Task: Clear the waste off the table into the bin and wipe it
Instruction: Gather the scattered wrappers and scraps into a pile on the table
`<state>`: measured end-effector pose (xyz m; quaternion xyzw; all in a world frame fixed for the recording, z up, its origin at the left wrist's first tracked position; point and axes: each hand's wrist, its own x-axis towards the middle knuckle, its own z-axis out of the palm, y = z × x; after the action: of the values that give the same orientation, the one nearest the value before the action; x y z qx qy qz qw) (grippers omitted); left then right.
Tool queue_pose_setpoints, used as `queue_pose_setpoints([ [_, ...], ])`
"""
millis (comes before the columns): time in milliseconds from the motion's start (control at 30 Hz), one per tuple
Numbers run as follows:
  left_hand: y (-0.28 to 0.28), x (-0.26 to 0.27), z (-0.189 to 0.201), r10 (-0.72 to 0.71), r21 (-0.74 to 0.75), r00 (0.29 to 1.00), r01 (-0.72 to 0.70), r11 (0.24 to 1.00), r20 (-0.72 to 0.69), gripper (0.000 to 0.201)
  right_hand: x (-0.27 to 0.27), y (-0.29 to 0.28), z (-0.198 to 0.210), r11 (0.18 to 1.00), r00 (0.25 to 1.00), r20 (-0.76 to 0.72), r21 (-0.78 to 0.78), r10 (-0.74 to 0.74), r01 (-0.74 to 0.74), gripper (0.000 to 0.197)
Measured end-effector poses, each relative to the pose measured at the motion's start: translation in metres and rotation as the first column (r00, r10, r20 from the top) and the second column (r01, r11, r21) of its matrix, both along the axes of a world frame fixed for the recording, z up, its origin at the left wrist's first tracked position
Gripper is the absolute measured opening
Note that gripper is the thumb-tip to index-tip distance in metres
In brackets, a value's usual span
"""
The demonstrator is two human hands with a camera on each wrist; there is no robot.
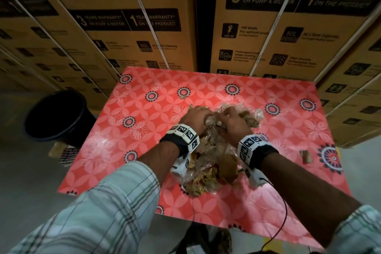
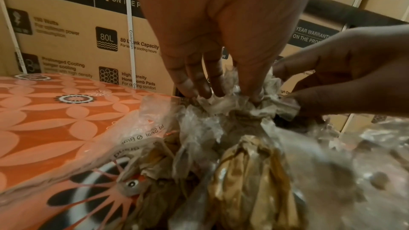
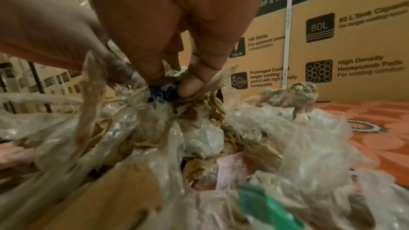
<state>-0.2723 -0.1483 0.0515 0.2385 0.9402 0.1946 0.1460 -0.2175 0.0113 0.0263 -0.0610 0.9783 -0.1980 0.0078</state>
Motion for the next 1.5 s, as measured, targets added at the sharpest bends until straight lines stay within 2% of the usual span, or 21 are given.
queue_pose_setpoints([
  [100,-0.003,-0.006,-0.006,0.019,-0.011,1.000,-0.019,1.000,0.005,0.026,0.006,0.001,-0.001,0.996,0.997,-0.036,0.061,0.074,-0.072,0.053],
  [233,-0.003,-0.005,-0.017,0.053,-0.047,0.999,-0.053,0.997,-0.013,0.030,0.015,0.002,-0.009,0.978,0.986,-0.079,0.162,0.148,-0.134,0.052],
  [367,0.000,0.004,-0.024,0.022,-0.088,0.999,-0.018,0.996,0.042,0.064,0.014,0.001,-0.022,0.966,0.986,-0.027,0.206,0.167,-0.158,0.054],
  [467,-0.008,0.016,-0.026,-0.031,-0.006,0.994,0.032,0.999,0.108,0.092,0.014,-0.003,-0.021,0.958,0.987,0.021,0.238,0.161,-0.161,0.051],
  [533,-0.014,0.023,-0.028,-0.089,-0.100,0.987,0.103,0.990,0.133,0.099,0.011,-0.004,-0.015,0.949,0.982,0.063,0.250,0.180,-0.190,0.049],
  [600,-0.020,0.028,-0.034,-0.133,-0.264,0.982,0.166,0.950,0.137,0.117,0.011,-0.002,-0.011,0.931,0.972,0.098,0.280,0.215,-0.234,0.050],
  [667,-0.024,0.033,-0.043,-0.143,-0.332,0.978,0.187,0.925,0.153,0.134,0.018,0.004,-0.008,0.909,0.959,0.116,0.306,0.258,-0.282,0.056],
  [800,-0.027,0.049,-0.049,-0.128,-0.283,0.981,0.166,0.945,0.147,0.143,0.047,0.025,-0.020,0.871,0.930,0.223,0.340,0.292,-0.355,0.091],
  [833,-0.026,0.052,-0.051,-0.129,-0.300,0.983,0.163,0.940,0.129,0.144,0.056,0.025,-0.027,0.866,0.932,0.216,0.354,0.290,-0.352,0.094],
  [933,-0.020,0.057,-0.059,-0.125,-0.329,0.990,0.142,0.934,0.072,0.148,0.074,0.015,-0.053,0.884,0.958,0.110,0.367,0.266,-0.288,0.080],
  [1000,-0.018,0.058,-0.068,-0.133,-0.348,0.990,0.141,0.927,0.046,0.151,0.077,0.008,-0.067,0.902,0.967,0.102,0.350,0.233,-0.254,0.105],
  [1067,-0.017,0.058,-0.076,-0.135,-0.363,0.991,0.134,0.922,0.024,0.148,0.075,0.000,-0.072,0.923,0.977,0.113,0.324,0.180,-0.208,0.128],
  [1100,-0.016,0.057,-0.077,-0.120,-0.361,0.993,0.118,0.925,0.017,0.145,0.072,-0.004,-0.073,0.931,0.982,0.117,0.317,0.150,-0.180,0.131],
  [1167,-0.012,0.053,-0.075,-0.097,-0.362,0.995,0.087,0.928,-0.010,0.128,0.063,-0.009,-0.073,0.943,0.989,0.123,0.310,0.086,-0.120,0.127],
  [1267,-0.007,0.037,-0.075,-0.137,-0.372,0.985,0.088,0.924,-0.107,0.083,0.046,-0.011,-0.075,0.951,0.990,0.130,0.299,0.045,-0.082,0.118],
  [1333,-0.008,0.024,-0.078,-0.109,-0.324,0.985,0.061,0.944,-0.132,0.067,0.033,-0.012,-0.078,0.948,0.990,0.139,0.311,0.024,-0.066,0.114],
  [1500,-0.007,0.010,-0.094,-0.209,-0.437,0.973,0.148,0.887,-0.095,0.070,0.019,-0.021,-0.076,0.940,0.983,0.180,0.340,-0.044,-0.020,0.102],
])
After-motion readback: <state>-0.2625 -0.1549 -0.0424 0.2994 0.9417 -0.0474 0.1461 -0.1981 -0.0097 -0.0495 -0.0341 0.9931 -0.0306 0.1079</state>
